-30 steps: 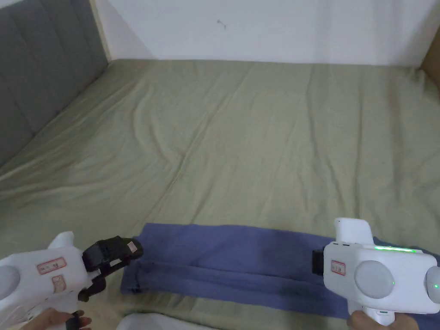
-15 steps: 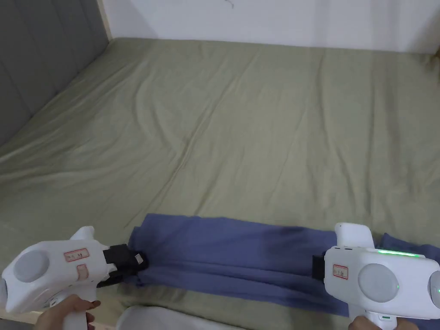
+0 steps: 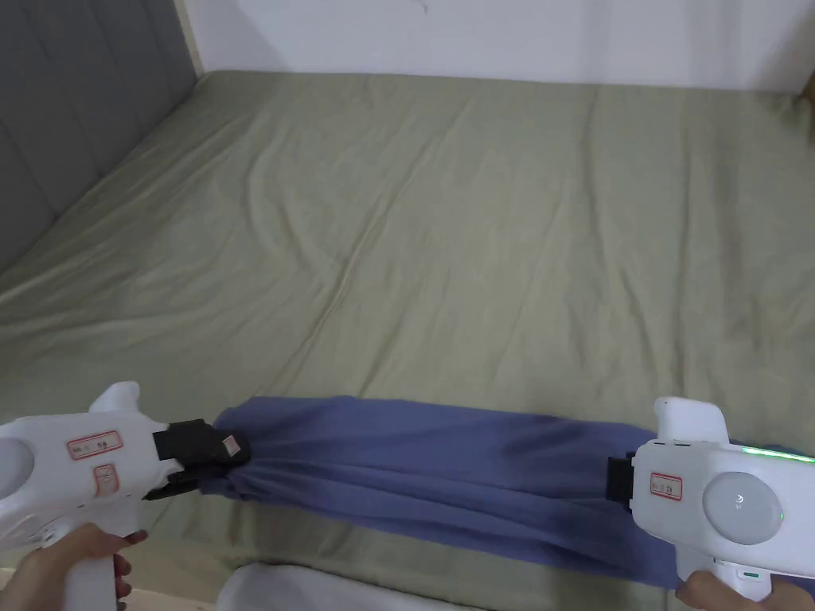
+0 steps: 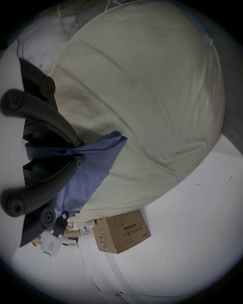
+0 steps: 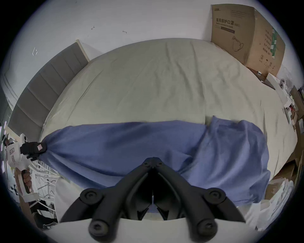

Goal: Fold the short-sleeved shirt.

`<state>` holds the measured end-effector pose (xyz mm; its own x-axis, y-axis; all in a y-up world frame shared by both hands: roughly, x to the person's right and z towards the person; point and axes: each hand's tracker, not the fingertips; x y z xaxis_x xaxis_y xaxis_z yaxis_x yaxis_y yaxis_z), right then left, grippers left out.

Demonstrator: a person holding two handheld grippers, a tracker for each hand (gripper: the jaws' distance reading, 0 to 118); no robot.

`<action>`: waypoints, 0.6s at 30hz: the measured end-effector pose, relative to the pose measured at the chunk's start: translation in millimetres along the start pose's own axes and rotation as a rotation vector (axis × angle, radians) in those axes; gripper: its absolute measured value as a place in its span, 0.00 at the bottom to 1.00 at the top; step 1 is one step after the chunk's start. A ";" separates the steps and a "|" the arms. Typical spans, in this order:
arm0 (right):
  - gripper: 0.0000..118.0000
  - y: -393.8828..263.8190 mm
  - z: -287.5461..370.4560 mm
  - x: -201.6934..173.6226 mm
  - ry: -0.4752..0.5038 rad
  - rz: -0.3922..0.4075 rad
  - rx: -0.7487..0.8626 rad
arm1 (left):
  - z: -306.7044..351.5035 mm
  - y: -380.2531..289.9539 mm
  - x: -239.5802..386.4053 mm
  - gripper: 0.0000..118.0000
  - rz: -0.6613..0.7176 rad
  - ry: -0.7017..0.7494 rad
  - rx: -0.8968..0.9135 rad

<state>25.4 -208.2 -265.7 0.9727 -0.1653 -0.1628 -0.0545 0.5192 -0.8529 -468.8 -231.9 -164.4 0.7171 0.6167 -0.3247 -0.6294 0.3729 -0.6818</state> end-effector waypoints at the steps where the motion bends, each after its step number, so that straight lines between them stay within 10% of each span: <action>1: 0.00 0.1 1.0 2.5 -0.003 -0.002 0.002 | 2.9 1.4 -4.3 0.06 0.009 0.009 0.001; 10: 0.00 -5.4 8.6 25.4 -0.031 -0.046 0.001 | 27.1 9.4 -15.3 0.06 0.060 0.049 0.058; 18: 0.00 -6.4 18.3 48.0 -0.041 -0.094 0.026 | 17.4 2.5 137.6 0.06 -0.429 0.013 0.066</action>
<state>76.5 -204.1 -258.9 0.9816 -0.1805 -0.0617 0.0431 0.5248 -0.8501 -377.0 -134.0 -199.4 0.9213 0.3876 -0.0293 -0.2909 0.6376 -0.7133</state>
